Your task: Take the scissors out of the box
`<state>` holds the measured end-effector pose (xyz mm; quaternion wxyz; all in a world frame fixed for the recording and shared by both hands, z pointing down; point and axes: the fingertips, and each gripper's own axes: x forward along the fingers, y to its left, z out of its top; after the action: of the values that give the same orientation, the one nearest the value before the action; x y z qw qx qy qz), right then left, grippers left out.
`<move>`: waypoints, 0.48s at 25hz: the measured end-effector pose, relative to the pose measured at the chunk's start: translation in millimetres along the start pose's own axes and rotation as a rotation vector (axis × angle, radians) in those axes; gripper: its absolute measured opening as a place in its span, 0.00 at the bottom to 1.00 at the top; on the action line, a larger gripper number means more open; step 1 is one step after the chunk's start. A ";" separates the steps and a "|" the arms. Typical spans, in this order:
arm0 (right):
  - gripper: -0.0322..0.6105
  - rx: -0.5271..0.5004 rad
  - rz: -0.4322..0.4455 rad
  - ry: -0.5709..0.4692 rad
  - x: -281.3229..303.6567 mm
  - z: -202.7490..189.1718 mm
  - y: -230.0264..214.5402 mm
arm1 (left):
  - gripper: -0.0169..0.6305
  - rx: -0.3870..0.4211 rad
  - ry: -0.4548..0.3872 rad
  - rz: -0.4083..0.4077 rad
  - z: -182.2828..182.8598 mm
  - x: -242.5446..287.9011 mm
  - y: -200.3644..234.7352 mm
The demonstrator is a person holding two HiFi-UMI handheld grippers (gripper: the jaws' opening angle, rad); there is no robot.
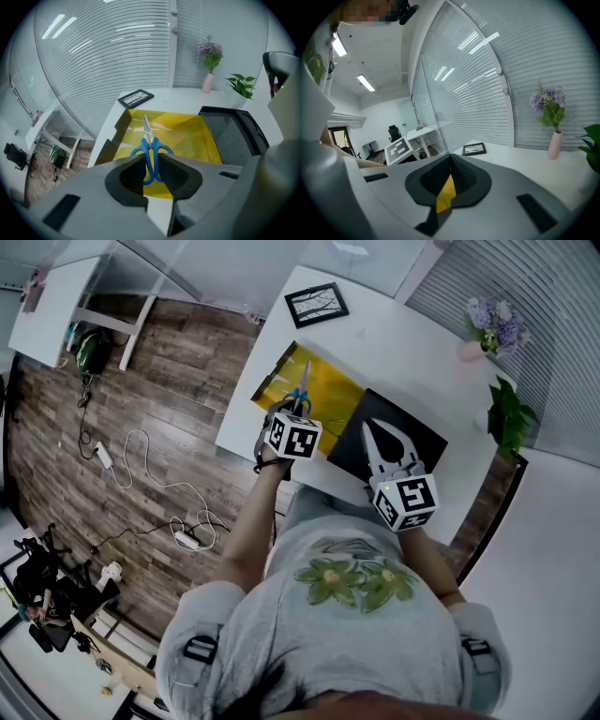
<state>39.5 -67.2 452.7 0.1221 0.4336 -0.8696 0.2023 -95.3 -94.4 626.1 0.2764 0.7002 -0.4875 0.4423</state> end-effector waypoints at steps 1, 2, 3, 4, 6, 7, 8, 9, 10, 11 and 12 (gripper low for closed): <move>0.06 -0.001 0.000 0.000 -0.3 0.0 0.1 | 0.16 0.002 -0.005 0.000 0.8 -1.4 -0.2; 0.06 -0.002 -0.001 0.000 -0.6 0.0 0.2 | 0.16 0.003 -0.010 -0.001 1.8 -3.0 -0.3; 0.06 -0.002 -0.001 0.000 -0.9 -0.1 0.3 | 0.17 0.005 -0.016 -0.001 3.0 -4.7 -0.5; 0.06 -0.002 -0.001 0.000 -1.4 -0.3 0.3 | 0.16 0.006 -0.021 -0.001 4.1 -6.6 -0.9; 0.06 -0.004 -0.001 0.000 -2.5 -0.4 0.7 | 0.16 0.011 -0.030 -0.002 6.3 -10.8 -2.0; 0.06 -0.005 -0.001 0.000 -3.2 -0.2 1.1 | 0.16 0.014 -0.035 -0.003 7.3 -13.1 -2.5; 0.06 -0.005 0.000 -0.001 -3.8 0.1 1.7 | 0.16 0.017 -0.039 -0.003 8.2 -15.3 -3.0; 0.06 -0.006 0.000 -0.002 -4.3 0.3 2.5 | 0.16 0.018 -0.043 -0.003 8.8 -17.5 -3.3; 0.06 -0.007 0.000 -0.003 -4.9 0.5 3.3 | 0.16 0.021 -0.048 -0.002 9.4 -19.8 -3.4; 0.06 -0.008 0.000 -0.004 -5.5 0.7 4.0 | 0.17 0.024 -0.054 0.000 10.3 -22.3 -3.4; 0.06 -0.009 0.000 -0.005 -6.1 1.0 4.5 | 0.16 0.030 -0.060 0.004 11.5 -24.8 -3.3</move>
<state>39.5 -60.9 448.4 0.1217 0.4337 -0.8707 0.1974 -91.5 -91.7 599.0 0.2505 0.7161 -0.4904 0.4289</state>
